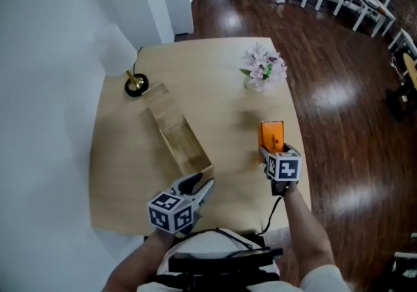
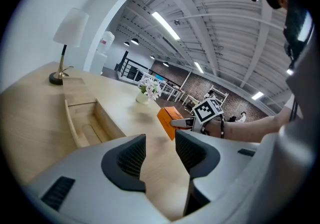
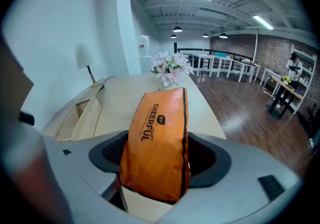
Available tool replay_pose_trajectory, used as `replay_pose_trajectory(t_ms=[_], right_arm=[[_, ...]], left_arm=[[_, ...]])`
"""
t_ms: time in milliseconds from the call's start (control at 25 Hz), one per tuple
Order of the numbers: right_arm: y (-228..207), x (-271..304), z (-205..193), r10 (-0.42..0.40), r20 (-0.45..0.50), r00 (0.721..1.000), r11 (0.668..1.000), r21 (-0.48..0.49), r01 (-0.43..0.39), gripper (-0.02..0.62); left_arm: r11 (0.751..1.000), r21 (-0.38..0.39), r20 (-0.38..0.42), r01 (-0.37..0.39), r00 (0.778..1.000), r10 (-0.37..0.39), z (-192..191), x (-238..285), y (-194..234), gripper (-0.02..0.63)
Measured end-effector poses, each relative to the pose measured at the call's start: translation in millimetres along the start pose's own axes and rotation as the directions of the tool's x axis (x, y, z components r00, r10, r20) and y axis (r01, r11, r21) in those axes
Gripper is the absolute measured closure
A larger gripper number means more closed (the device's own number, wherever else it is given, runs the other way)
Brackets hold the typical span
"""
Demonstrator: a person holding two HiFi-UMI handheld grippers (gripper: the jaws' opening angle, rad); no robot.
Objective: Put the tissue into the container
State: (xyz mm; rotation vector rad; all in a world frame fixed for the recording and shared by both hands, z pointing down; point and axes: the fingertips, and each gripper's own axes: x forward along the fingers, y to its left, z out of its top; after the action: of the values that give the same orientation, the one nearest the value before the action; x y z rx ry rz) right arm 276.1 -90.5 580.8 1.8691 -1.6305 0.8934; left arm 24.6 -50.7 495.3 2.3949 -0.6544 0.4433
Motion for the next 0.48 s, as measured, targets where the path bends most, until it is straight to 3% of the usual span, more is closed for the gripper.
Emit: replay_pose_trajectory(t_ms=[480], right_arm=[[43.2,-26.5,21.0,-0.012,0.052,0.999,1.000,-0.025,0.014,0.233]], left_arm=[[1.000,-0.002,0.053,0.005,0.999,-0.005,6.3,-44.9,29.7,0.431]])
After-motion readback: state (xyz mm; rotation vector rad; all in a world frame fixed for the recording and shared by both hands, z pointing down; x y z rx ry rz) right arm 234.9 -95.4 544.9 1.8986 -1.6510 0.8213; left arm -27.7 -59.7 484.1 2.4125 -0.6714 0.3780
